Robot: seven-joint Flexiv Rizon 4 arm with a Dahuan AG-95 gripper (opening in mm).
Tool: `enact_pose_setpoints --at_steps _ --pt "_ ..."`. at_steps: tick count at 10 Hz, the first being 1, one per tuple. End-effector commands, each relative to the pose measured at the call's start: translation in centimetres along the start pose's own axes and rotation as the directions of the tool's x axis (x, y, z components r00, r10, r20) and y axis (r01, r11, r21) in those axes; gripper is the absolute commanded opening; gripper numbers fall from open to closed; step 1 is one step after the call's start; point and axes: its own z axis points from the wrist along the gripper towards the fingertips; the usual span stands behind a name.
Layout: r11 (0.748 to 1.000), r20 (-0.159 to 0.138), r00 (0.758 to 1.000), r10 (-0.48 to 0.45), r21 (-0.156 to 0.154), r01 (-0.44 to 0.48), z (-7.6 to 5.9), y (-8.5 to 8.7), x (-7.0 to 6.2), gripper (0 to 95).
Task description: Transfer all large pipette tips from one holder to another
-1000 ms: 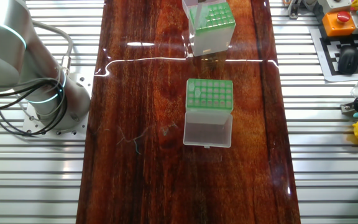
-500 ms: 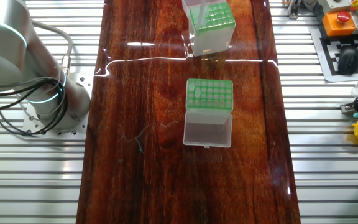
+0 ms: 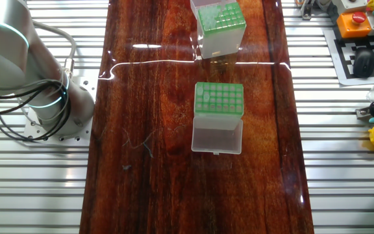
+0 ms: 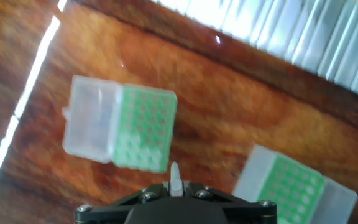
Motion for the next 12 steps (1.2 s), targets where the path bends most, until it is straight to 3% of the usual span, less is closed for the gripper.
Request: enact_pose_setpoints --at_steps 1,12 --pt "0.999 -0.019 0.999 0.034 0.004 -0.034 0.6 0.8 -0.5 0.0" --pt "0.997 -0.007 0.997 0.074 -0.001 -0.074 3.3 2.2 -0.9 0.0"
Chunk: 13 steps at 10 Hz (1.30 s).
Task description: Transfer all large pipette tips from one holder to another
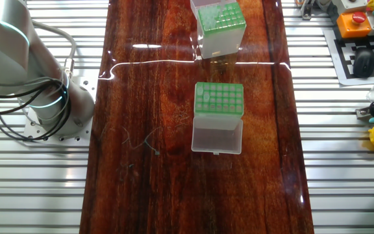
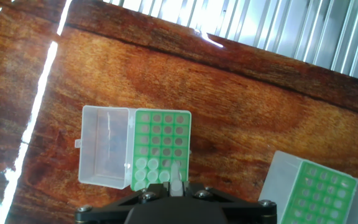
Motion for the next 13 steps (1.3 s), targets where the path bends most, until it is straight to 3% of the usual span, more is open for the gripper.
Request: enact_pose_setpoints --at_steps 1,10,13 --pt "1.000 0.004 1.000 0.001 0.000 -0.001 0.1 0.0 0.1 0.0" --pt "1.000 0.015 1.000 -0.003 0.001 0.003 1.4 0.5 0.6 0.0" --pt "1.000 0.022 1.000 -0.011 0.000 0.011 2.5 0.2 0.6 0.0"
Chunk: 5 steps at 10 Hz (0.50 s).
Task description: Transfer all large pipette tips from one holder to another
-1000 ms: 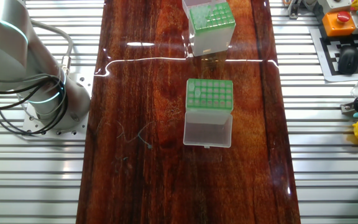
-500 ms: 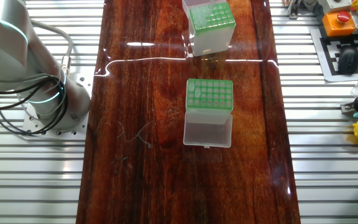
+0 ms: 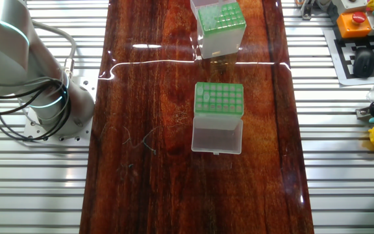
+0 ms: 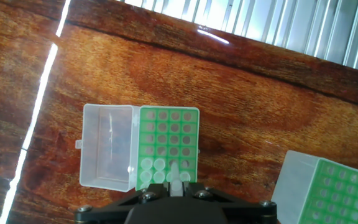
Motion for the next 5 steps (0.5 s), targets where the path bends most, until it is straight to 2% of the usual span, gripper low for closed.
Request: enact_pose_setpoints --at_steps 1,3,5 --pt "1.000 0.004 1.000 -0.009 0.000 0.009 0.7 -0.1 0.0 0.0" --pt "1.000 0.005 1.000 -0.017 -0.003 0.017 1.5 -0.3 0.0 0.0" --pt "1.000 0.004 1.000 -0.023 -0.009 0.023 2.1 -0.3 0.1 38.0"
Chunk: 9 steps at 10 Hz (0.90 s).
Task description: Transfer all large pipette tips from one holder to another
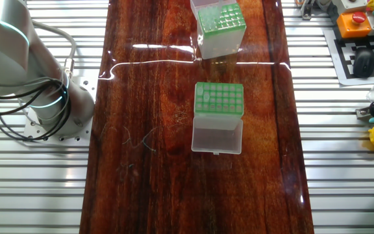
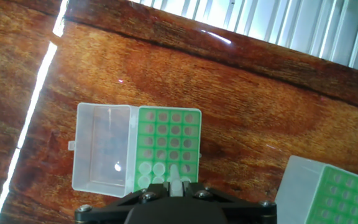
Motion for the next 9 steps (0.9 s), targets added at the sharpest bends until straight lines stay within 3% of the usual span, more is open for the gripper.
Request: enact_pose_setpoints --at_steps 1,2,3,4,5,9 --pt "1.000 0.002 1.000 -0.006 -0.004 0.006 0.37 -0.10 0.07 38.0" --pt "1.000 0.002 1.000 -0.014 -0.004 0.014 0.53 -0.12 0.09 38.0" --pt "1.000 0.002 1.000 -0.019 -0.004 0.019 0.58 -0.12 0.09 57.0" --pt "1.000 0.004 1.000 -0.031 -0.005 0.031 0.59 -0.12 0.09 57.0" --pt "0.998 0.004 0.998 -0.059 -0.004 0.059 0.57 -0.15 0.09 38.0" --pt "0.988 -0.015 0.988 -0.156 0.001 0.156 0.12 -1.06 0.31 38.0"
